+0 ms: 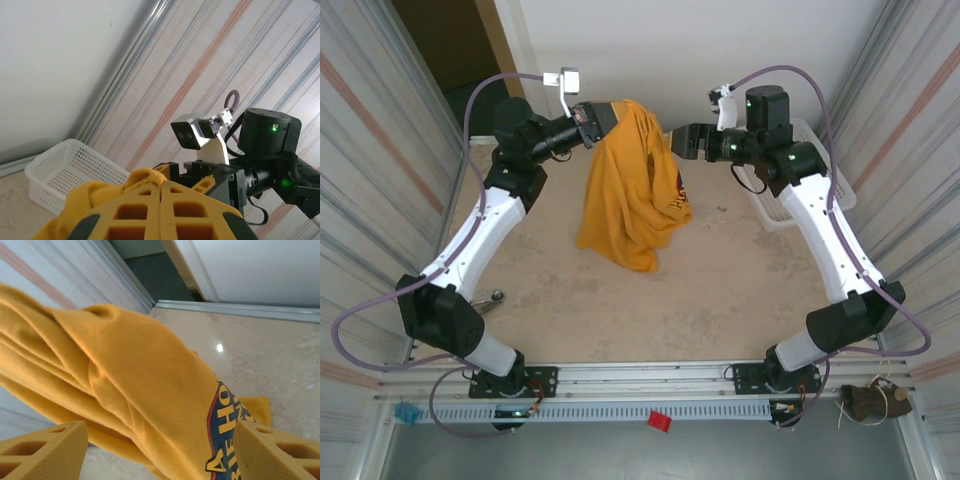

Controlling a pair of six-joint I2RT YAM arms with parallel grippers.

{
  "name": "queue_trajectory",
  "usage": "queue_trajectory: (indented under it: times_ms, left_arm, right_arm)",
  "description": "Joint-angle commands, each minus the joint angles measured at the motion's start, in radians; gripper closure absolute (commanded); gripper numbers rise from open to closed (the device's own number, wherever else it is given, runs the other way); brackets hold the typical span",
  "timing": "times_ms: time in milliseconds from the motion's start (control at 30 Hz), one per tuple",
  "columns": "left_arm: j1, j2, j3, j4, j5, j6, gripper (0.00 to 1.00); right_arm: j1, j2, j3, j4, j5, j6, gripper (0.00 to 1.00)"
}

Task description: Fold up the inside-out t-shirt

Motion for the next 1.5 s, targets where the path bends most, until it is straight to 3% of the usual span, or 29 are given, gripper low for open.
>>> queue_trajectory:
  times_ms: [0, 133, 267, 300, 333, 367, 400, 500, 667, 833, 867, 933, 967, 1033, 1167, 1267, 1400, 1467]
  left_arm:
    - [-0.002, -0.002, 0.051, 0.009, 0.018, 0.0, 1.0]
    - [-0.001, -0.002, 0.057, 0.012, 0.019, -0.008, 1.0]
    - [-0.001, -0.005, 0.071, 0.001, 0.015, -0.015, 1.0]
    - [-0.001, -0.007, 0.073, 0.0, 0.013, -0.017, 1.0]
    - [-0.001, -0.011, 0.075, -0.007, 0.012, -0.015, 1.0]
    - [0.0, -0.015, 0.074, -0.019, 0.005, -0.013, 1.0]
    - [0.003, -0.018, 0.068, -0.025, 0.003, -0.012, 1.0]
    - [0.023, -0.031, 0.02, -0.019, -0.023, -0.026, 1.0]
    - [0.092, -0.025, -0.095, -0.003, -0.1, -0.067, 1.0]
    - [0.119, 0.031, -0.122, -0.034, -0.126, -0.022, 1.0]
    - [0.119, 0.047, -0.104, -0.078, -0.131, 0.011, 0.89]
    - [0.121, 0.06, -0.07, -0.156, -0.147, 0.08, 0.57]
    - [0.124, 0.052, -0.066, -0.185, -0.161, 0.114, 0.47]
    - [0.126, 0.007, -0.078, -0.239, -0.188, 0.177, 0.38]
    - [0.111, -0.122, -0.163, -0.301, -0.24, 0.247, 0.29]
    - [0.018, -0.199, -0.2, -0.366, -0.3, 0.371, 0.24]
    - [-0.126, -0.175, -0.158, -0.463, -0.374, 0.534, 0.23]
    - [-0.157, -0.124, -0.12, -0.485, -0.387, 0.568, 0.22]
  right_arm:
    - [0.065, -0.015, -0.009, -0.031, 0.053, -0.083, 0.24]
    - [0.109, -0.006, -0.075, 0.029, 0.136, -0.046, 0.27]
    - [0.118, 0.045, -0.079, 0.061, 0.166, -0.013, 0.39]
    - [0.118, 0.054, -0.076, 0.062, 0.182, -0.011, 0.53]
    - [0.112, 0.06, -0.073, 0.062, 0.195, -0.007, 0.77]
    - [0.099, 0.059, -0.071, 0.066, 0.19, -0.002, 0.93]
    - [0.086, 0.056, -0.07, 0.073, 0.174, 0.004, 1.0]
    - [0.027, 0.034, -0.042, 0.069, 0.073, 0.016, 1.0]
    - [-0.093, -0.039, -0.024, 0.126, -0.263, 0.06, 1.0]
    - [-0.153, -0.108, -0.102, 0.364, -0.567, 0.154, 1.0]
    - [-0.162, -0.108, -0.11, 0.406, -0.602, 0.183, 1.0]
    - [-0.17, -0.094, -0.109, 0.441, -0.631, 0.223, 1.0]
    - [-0.173, -0.083, -0.106, 0.44, -0.631, 0.231, 1.0]
    - [-0.178, -0.067, -0.108, 0.434, -0.622, 0.236, 1.0]
    - [-0.181, -0.049, -0.125, 0.43, -0.615, 0.235, 1.0]
    - [-0.18, -0.042, -0.138, 0.438, -0.611, 0.238, 1.0]
    - [-0.179, -0.03, -0.136, 0.443, -0.625, 0.241, 1.0]
    - [-0.177, -0.027, -0.13, 0.444, -0.638, 0.244, 1.0]
